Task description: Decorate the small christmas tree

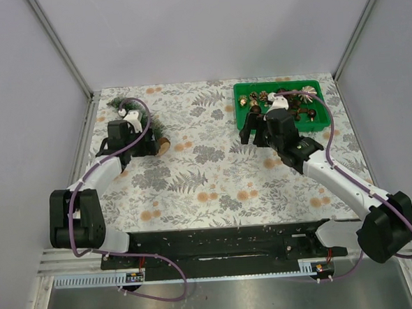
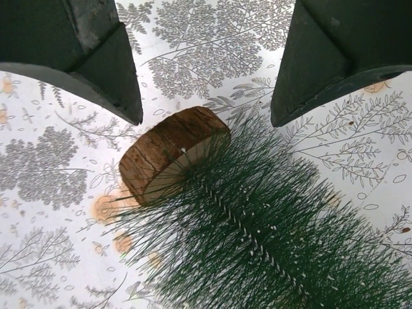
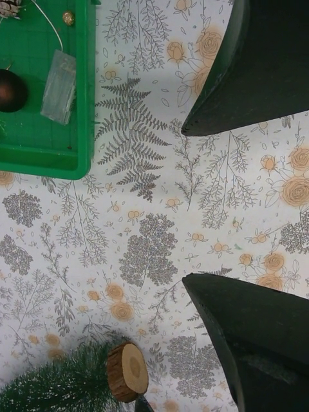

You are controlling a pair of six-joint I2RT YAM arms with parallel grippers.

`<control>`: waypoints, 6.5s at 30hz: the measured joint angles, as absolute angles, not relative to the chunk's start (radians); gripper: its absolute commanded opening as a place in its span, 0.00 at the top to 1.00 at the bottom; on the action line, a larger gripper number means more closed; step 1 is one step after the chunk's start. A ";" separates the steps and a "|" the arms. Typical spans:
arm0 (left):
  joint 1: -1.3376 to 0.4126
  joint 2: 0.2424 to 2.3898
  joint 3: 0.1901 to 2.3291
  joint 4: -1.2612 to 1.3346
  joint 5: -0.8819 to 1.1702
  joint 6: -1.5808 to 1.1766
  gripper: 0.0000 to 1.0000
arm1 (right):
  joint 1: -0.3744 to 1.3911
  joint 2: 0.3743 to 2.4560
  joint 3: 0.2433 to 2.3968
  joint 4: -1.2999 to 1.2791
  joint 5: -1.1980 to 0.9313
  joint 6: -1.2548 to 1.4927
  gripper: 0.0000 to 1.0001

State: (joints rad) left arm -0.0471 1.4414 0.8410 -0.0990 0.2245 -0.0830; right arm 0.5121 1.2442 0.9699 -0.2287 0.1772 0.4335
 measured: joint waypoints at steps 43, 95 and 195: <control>-0.141 1.398 0.777 0.041 0.089 -0.188 1.00 | 0.537 1.280 0.945 -0.151 0.110 0.437 0.18; -0.501 1.905 1.256 -0.195 -0.332 -0.128 1.00 | 0.542 1.244 0.839 -0.023 0.064 0.434 0.19; -0.525 1.512 0.978 -0.244 0.112 0.083 0.62 | 0.543 1.274 0.860 0.076 0.091 0.382 0.15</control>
State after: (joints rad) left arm -0.5251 1.5116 0.9783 -0.2443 0.1123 0.0830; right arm 0.5434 1.2743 0.8597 0.0765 0.0910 0.3824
